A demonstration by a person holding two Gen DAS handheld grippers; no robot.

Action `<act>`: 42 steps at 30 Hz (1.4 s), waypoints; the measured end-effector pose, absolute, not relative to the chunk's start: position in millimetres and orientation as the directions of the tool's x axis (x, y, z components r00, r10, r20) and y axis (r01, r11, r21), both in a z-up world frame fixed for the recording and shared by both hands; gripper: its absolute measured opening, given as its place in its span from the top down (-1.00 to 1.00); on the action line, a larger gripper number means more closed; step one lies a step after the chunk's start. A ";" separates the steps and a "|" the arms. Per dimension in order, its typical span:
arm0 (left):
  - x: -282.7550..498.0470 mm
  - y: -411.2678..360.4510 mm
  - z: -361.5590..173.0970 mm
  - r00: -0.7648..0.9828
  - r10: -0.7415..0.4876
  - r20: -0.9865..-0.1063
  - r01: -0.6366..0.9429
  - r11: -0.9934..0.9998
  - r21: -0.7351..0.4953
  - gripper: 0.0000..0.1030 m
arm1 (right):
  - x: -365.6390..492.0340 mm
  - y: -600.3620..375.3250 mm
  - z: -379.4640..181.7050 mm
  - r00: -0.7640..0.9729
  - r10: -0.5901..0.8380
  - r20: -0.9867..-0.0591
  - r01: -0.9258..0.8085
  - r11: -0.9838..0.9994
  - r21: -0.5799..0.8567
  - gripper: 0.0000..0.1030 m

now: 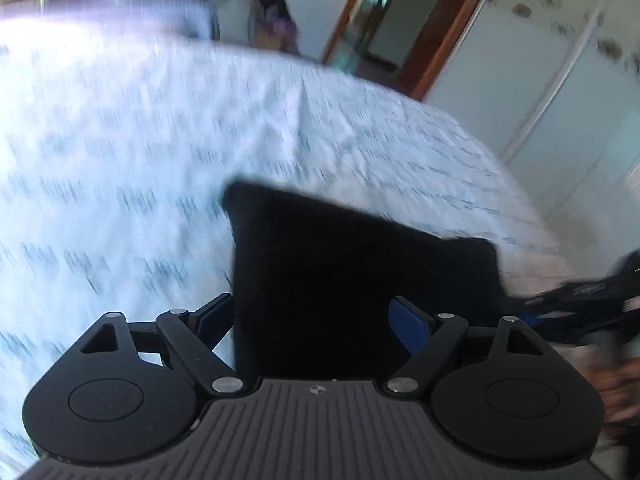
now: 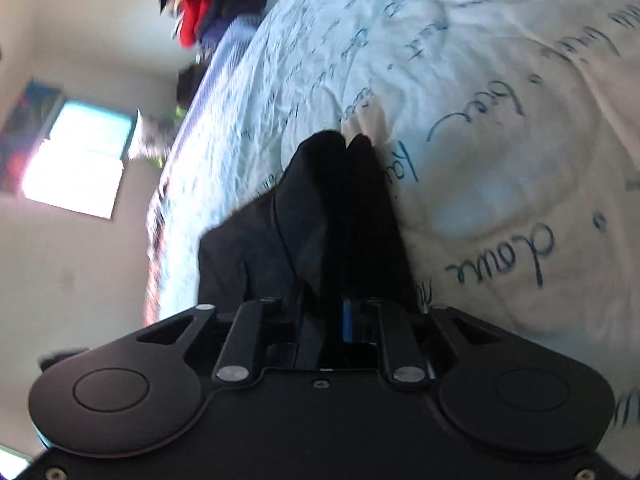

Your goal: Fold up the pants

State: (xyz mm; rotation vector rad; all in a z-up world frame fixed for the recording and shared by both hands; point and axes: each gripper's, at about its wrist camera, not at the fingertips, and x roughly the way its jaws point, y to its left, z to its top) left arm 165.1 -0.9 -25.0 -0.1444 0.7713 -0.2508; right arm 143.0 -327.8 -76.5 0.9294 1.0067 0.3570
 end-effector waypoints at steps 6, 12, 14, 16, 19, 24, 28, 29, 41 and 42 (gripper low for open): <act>159.4 -43.1 -43.0 0.766 -0.169 -0.621 0.166 0.984 -0.063 -0.64 | 109.4 -274.7 -19.7 0.708 0.527 -0.469 -0.046 0.697 0.715 0.47; 156.9 -50.6 -89.9 0.775 -0.145 -0.615 0.195 0.981 0.014 -0.75 | 124.1 -260.3 -85.1 0.625 0.512 -0.589 0.053 0.725 0.687 1.00; 158.2 -50.8 -86.4 0.769 -0.127 -0.626 0.179 0.984 0.021 -0.69 | 122.2 -275.9 -93.6 0.613 0.564 -0.553 0.108 0.633 0.766 1.00; 153.8 -53.1 -79.0 0.778 -0.099 -0.620 0.156 0.987 0.038 -0.44 | 113.2 -270.3 -76.3 0.629 0.516 -0.581 0.090 0.694 0.714 1.00; 142.3 -41.7 -66.4 0.778 -0.115 -0.617 0.130 0.991 -0.021 -0.27 | 93.0 -253.2 -39.9 0.695 0.392 -0.602 0.014 0.830 0.557 0.39; 144.0 9.7 -59.5 0.682 -0.310 -0.662 0.169 0.948 -0.270 -0.58 | 83.0 -293.1 -33.1 0.695 0.387 -0.606 0.014 0.835 0.550 -0.55; 171.5 38.3 -71.5 0.549 -0.484 -0.681 0.159 0.861 -0.483 -0.81 | 104.7 -327.8 -60.4 0.565 0.555 -0.610 0.097 0.690 0.717 -0.62; 176.4 44.2 -72.8 0.538 -0.504 -0.676 0.137 0.843 -0.521 -0.81 | 110.0 -335.3 -72.7 0.537 0.609 -0.584 0.132 0.623 0.771 -0.62; 186.3 58.9 -75.3 0.505 -0.553 -0.663 0.099 0.800 -0.592 -0.73 | 126.1 -300.3 -62.3 0.414 0.669 -0.618 -0.056 0.696 0.716 -0.71; 187.0 62.0 -72.3 0.508 -0.557 -0.657 0.093 0.794 -0.601 -0.73 | 127.9 -294.4 -59.8 0.407 0.652 -0.639 -0.074 0.721 0.689 -0.71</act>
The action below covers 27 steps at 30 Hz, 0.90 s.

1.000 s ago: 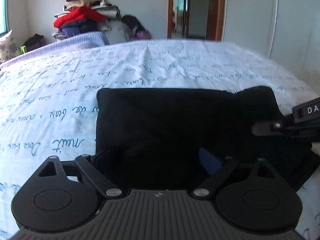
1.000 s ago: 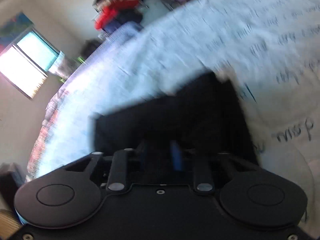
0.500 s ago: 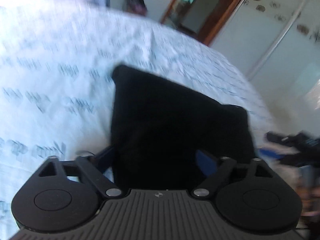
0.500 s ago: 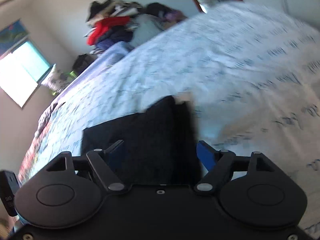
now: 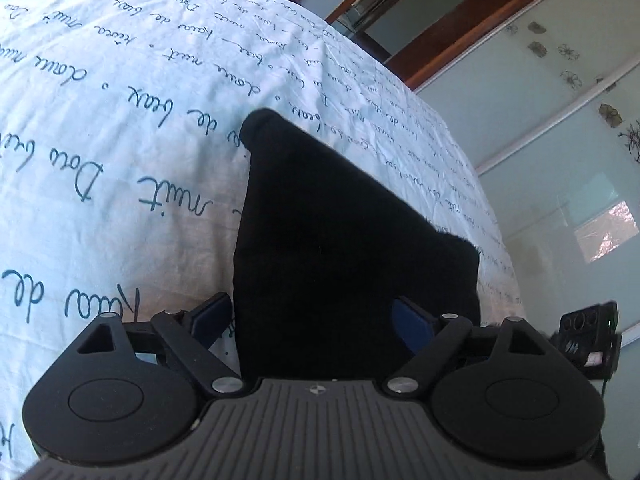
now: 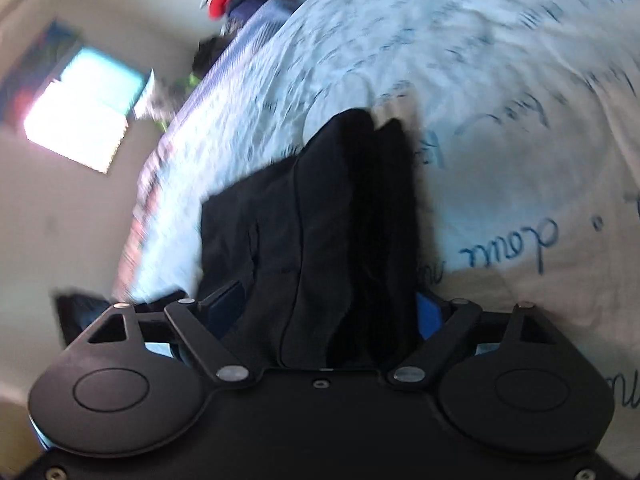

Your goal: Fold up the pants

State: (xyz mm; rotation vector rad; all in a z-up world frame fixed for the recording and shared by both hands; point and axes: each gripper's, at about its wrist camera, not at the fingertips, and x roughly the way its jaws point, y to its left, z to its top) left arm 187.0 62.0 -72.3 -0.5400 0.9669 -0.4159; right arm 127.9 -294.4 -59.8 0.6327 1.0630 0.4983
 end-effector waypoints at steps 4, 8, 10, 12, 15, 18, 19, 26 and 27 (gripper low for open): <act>193.1 80.8 -68.1 0.533 -0.521 -0.667 0.042 0.804 -0.593 -0.77 | 132.8 -294.7 -60.8 0.400 0.654 -0.642 -0.080 0.723 0.686 -0.71; 195.9 71.4 -77.5 0.489 -0.538 -0.687 0.098 0.816 -0.570 -0.83 | 130.1 -302.6 -72.5 0.420 0.687 -0.593 -0.051 0.670 0.740 -0.82; 193.8 60.4 -75.5 0.495 -0.506 -0.706 0.118 0.845 -0.522 -0.85 | 128.3 -299.7 -72.1 0.434 0.673 -0.599 -0.049 0.681 0.730 -0.84; 189.8 44.8 -71.0 0.514 -0.444 -0.734 0.139 0.887 -0.440 -0.58 | 122.4 -289.5 -64.1 0.454 0.603 -0.656 -0.076 0.759 0.646 -0.50; 179.5 13.9 -61.9 0.560 -0.303 -0.771 0.207 0.952 -0.224 0.10 | 116.6 -269.6 -53.6 0.462 0.516 -0.721 -0.151 0.847 0.510 0.28; 172.8 -1.0 -50.8 0.607 -0.224 -0.762 0.224 0.969 -0.106 0.55 | 117.5 -267.1 -48.2 0.471 0.498 -0.728 -0.166 0.860 0.482 0.42; 170.3 -2.5 -44.5 0.619 -0.222 -0.753 0.230 0.968 -0.096 0.57 | 117.6 -267.5 -45.4 0.476 0.498 -0.725 -0.170 0.861 0.480 0.45; 164.4 -23.5 -57.6 0.617 -0.143 -0.774 0.269 0.963 0.036 0.47 | 104.8 -263.7 -43.3 0.497 0.431 -0.753 -0.196 0.901 0.386 0.51; 159.0 -22.2 -63.6 0.662 -0.133 -0.737 0.254 0.966 0.054 0.36 | 105.4 -264.5 -54.0 0.488 0.432 -0.758 -0.185 0.900 0.394 0.48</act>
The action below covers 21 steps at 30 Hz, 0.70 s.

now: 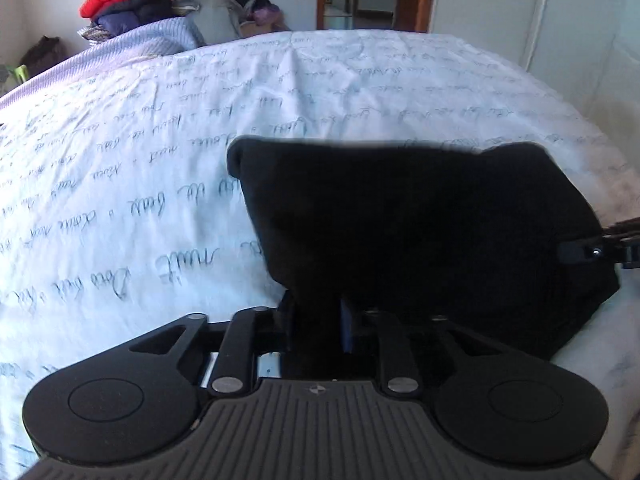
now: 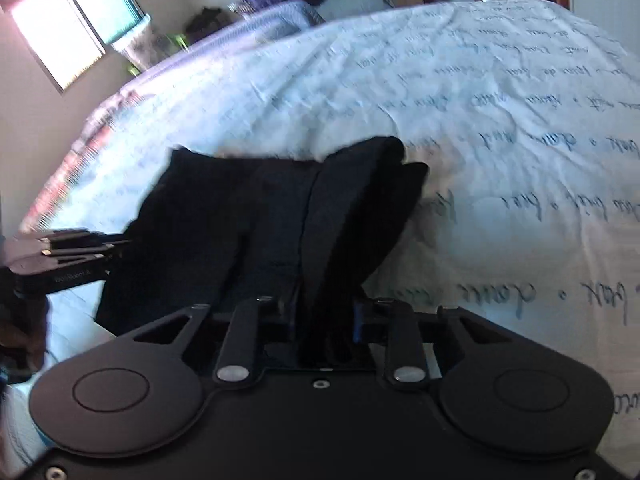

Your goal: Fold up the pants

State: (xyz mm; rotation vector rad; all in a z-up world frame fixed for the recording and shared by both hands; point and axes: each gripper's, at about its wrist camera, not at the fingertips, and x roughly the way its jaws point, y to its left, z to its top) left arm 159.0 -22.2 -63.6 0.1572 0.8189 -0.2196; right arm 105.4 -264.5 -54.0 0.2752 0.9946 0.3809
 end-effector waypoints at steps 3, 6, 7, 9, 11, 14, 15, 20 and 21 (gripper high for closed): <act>151.2 -23.4 -62.7 0.693 -0.100 -0.714 0.235 0.967 0.093 0.29 | 103.5 -269.1 -56.1 0.509 0.436 -0.742 -0.159 0.895 0.417 0.42; 147.3 -18.8 -47.1 0.731 -0.037 -0.681 0.186 0.972 0.147 0.14 | 100.1 -267.9 -43.9 0.521 0.400 -0.754 -0.145 0.912 0.384 0.04; 142.0 -15.7 -37.2 0.762 -0.011 -0.648 0.152 0.975 0.161 0.15 | 97.3 -272.3 -36.3 0.549 0.383 -0.743 -0.120 0.916 0.383 -0.06; 138.5 -9.4 -16.6 0.803 -0.022 -0.595 0.103 0.989 0.102 0.13 | 89.7 -283.1 -18.6 0.638 0.358 -0.682 -0.069 0.909 0.412 -0.06; 140.0 -6.8 -2.4 0.817 -0.136 -0.561 0.124 0.991 -0.058 0.03 | 87.4 -292.1 -5.3 0.706 0.415 -0.574 -0.050 0.838 0.544 -0.22; 156.2 -30.6 -9.3 0.790 -0.196 -0.581 0.170 0.980 -0.099 -0.18 | 103.5 -288.1 -12.2 0.710 0.558 -0.430 -0.053 0.650 0.758 -0.62; 160.8 -39.5 -18.1 0.788 -0.181 -0.589 0.175 0.982 -0.067 -0.19 | 111.0 -283.4 -20.2 0.696 0.590 -0.409 -0.040 0.601 0.798 -0.62; 167.8 -48.8 -79.4 0.744 -0.135 -0.655 0.187 0.982 0.010 -0.33 | 129.5 -264.9 -64.2 0.662 0.463 -0.590 0.044 0.762 0.646 0.00; 165.6 -47.4 -77.9 0.744 -0.136 -0.654 0.190 0.982 0.012 -0.33 | 127.0 -267.1 -63.1 0.658 0.472 -0.587 0.038 0.758 0.651 0.05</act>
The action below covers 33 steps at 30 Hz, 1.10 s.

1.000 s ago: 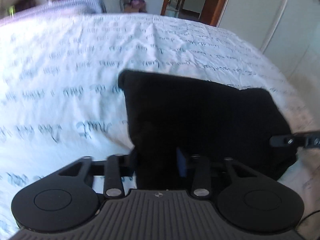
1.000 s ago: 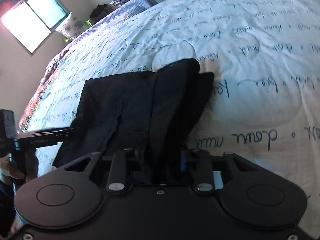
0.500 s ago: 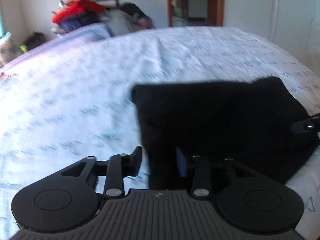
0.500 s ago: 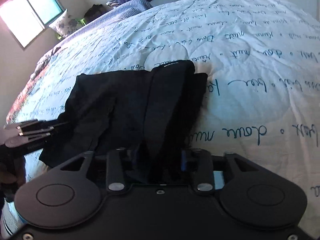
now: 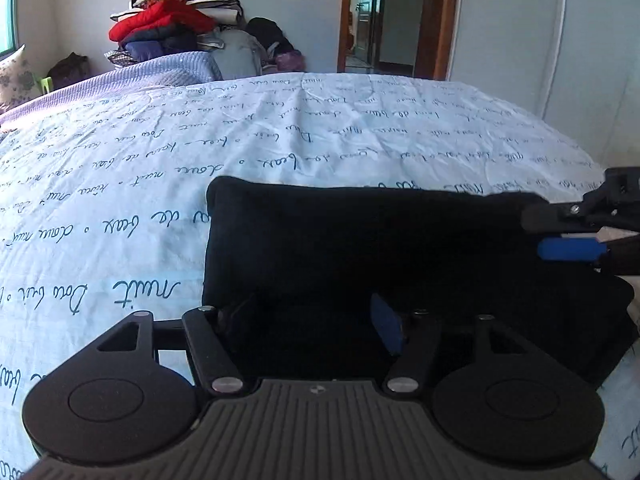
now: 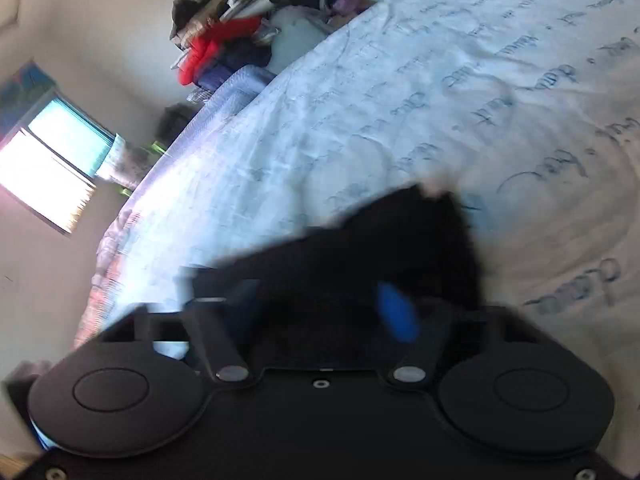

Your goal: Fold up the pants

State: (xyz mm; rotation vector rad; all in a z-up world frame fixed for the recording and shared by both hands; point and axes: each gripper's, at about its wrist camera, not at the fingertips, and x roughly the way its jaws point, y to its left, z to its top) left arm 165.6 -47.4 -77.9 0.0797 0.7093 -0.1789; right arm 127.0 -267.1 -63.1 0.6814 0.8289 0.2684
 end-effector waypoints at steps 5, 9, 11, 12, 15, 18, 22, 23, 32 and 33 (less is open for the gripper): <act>163.1 -45.8 -58.4 0.743 -0.094 -0.663 0.139 0.990 0.016 -0.32 | 107.3 -259.1 -22.6 0.721 0.355 -0.596 0.025 0.845 0.534 -0.32; 164.6 -47.0 -64.3 0.744 -0.065 -0.665 0.126 0.991 0.043 -0.45 | 93.6 -237.6 -12.9 0.735 0.316 -0.599 -0.049 0.907 0.419 -0.48; 162.1 -46.7 -73.3 0.755 -0.039 -0.655 0.114 0.991 0.072 -0.63 | 103.4 -228.7 -37.2 0.660 0.333 -0.674 -0.068 0.919 0.387 -0.58; 160.7 -44.2 -74.8 0.757 -0.035 -0.652 0.101 0.993 0.065 -0.68 | 105.3 -225.6 -49.3 0.640 0.319 -0.699 -0.072 0.931 0.358 -0.57; 160.2 -35.3 -75.3 0.748 -0.052 -0.662 0.085 0.996 0.018 -0.73 | 96.6 -224.0 -44.9 0.666 0.289 -0.688 -0.096 0.947 0.306 -0.58; 160.5 -34.3 -75.7 0.750 -0.046 -0.660 0.082 0.996 0.024 -0.77 | 89.8 -229.6 -28.0 0.703 0.302 -0.643 -0.081 0.933 0.350 -0.59; 158.6 -37.8 -76.3 0.757 -0.036 -0.652 0.083 0.996 0.041 -0.76 | 91.6 -216.3 -28.1 0.727 0.218 -0.651 -0.068 0.967 0.247 -0.60; 158.1 -37.9 -76.6 0.758 -0.036 -0.651 0.083 0.996 0.042 -0.76 | 95.7 -213.7 -36.8 0.703 0.202 -0.682 -0.061 0.972 0.226 -0.60; 146.6 -43.1 -55.6 0.765 -0.081 -0.639 0.108 0.994 0.004 -0.58 | 79.6 -226.3 -34.1 0.750 0.181 -0.636 -0.009 0.964 0.264 -0.79; 145.2 -45.9 -53.5 0.770 -0.087 -0.632 0.114 0.993 0.002 -0.59 | 76.9 -227.1 -27.6 0.778 0.162 -0.607 0.003 0.965 0.261 -0.79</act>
